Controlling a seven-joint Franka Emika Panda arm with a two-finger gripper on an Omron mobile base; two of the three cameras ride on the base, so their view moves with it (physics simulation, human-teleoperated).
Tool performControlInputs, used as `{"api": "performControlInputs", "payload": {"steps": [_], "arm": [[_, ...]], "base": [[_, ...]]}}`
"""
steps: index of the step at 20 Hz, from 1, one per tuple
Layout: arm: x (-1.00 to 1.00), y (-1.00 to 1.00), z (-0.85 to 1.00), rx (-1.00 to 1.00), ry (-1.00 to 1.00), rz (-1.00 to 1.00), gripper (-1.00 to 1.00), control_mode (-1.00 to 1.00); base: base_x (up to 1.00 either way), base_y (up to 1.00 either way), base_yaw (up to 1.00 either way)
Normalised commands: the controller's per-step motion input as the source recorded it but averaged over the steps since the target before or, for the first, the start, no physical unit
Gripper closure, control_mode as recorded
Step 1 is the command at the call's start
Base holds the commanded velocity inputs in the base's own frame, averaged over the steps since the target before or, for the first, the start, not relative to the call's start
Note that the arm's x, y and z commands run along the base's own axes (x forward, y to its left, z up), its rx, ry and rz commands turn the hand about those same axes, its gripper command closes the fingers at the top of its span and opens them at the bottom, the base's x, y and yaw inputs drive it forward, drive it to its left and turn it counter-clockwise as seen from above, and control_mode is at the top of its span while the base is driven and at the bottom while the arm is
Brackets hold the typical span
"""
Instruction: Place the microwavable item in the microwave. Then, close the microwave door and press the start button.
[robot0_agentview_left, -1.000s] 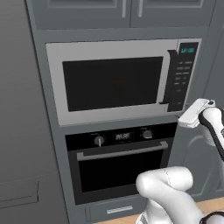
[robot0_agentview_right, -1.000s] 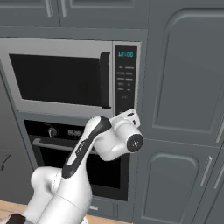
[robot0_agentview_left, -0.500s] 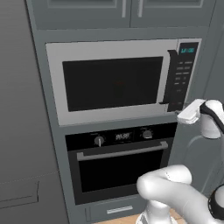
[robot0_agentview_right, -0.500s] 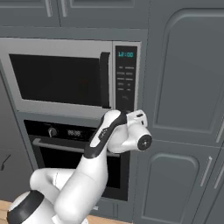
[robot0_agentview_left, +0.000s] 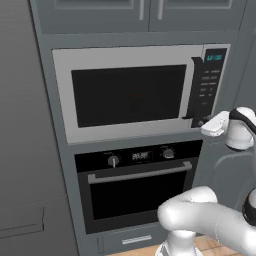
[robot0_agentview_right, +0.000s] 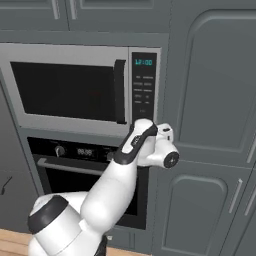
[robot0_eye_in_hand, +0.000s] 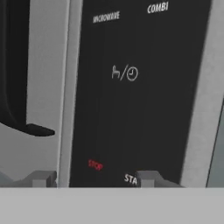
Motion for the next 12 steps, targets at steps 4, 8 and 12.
{"api": "performControlInputs", "payload": {"steps": [4,8,12], "arm": [[0.31,0.0,-0.32,0.05,0.0,0.0,-1.0,-1.0],[0.32,0.0,-0.4,0.03,0.0,0.0,-1.0,-1.0],[0.41,0.13,-0.35,0.03,0.0,0.0,-1.0,-1.0]], "base": [[0.0,0.0,0.0],[0.0,0.0,0.0],[0.0,0.0,0.0]]}}
